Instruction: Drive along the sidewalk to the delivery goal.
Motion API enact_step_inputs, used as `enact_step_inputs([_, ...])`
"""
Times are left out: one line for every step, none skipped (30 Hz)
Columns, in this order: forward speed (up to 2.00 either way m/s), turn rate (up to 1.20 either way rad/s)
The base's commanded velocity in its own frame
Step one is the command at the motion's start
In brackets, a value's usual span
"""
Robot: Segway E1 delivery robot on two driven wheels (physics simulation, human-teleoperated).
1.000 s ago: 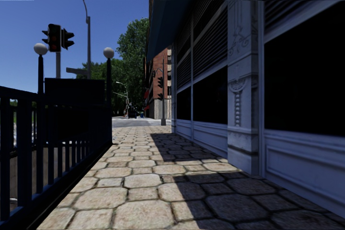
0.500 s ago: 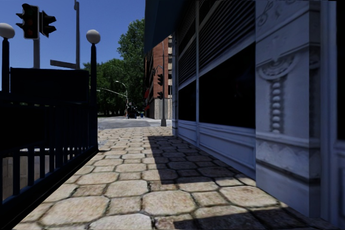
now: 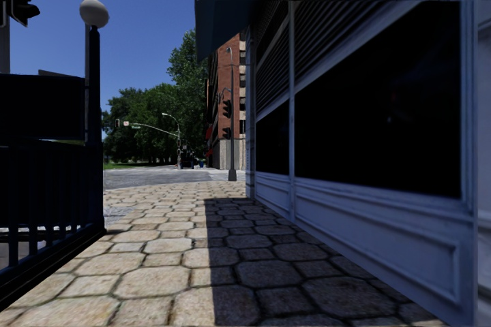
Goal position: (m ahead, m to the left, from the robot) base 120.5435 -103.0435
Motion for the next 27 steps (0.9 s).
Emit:
enact_step_inputs([2.0, 0.14])
enact_step_inputs([2.0, 0.14])
enact_step_inputs([2.0, 0.14])
enact_step_inputs([2.0, 0.14])
enact_step_inputs([2.0, 0.05])
enact_step_inputs([2.0, 0.0])
enact_step_inputs([2.0, 0.0])
enact_step_inputs([2.0, 0.0])
enact_step_inputs([2.0, 0.0])
enact_step_inputs([2.0, 0.0])
enact_step_inputs([2.0, 0.0])
enact_step_inputs([2.0, 0.0])
enact_step_inputs([2.0, 0.0])
enact_step_inputs([2.0, 0.0])
enact_step_inputs([2.0, 0.0])
enact_step_inputs([2.0, 0.0])
enact_step_inputs([2.0, 0.0])
enact_step_inputs([2.0, 0.0])
enact_step_inputs([2.0, 0.0])
enact_step_inputs([2.0, 0.0])
enact_step_inputs([2.0, 0.11])
enact_step_inputs([2.0, 0.2])
enact_step_inputs([2.0, 0.3])
enact_step_inputs([2.0, 0.33])
enact_step_inputs([2.0, 0.34])
enact_step_inputs([2.0, 0.35])
enact_step_inputs([2.0, 0.36])
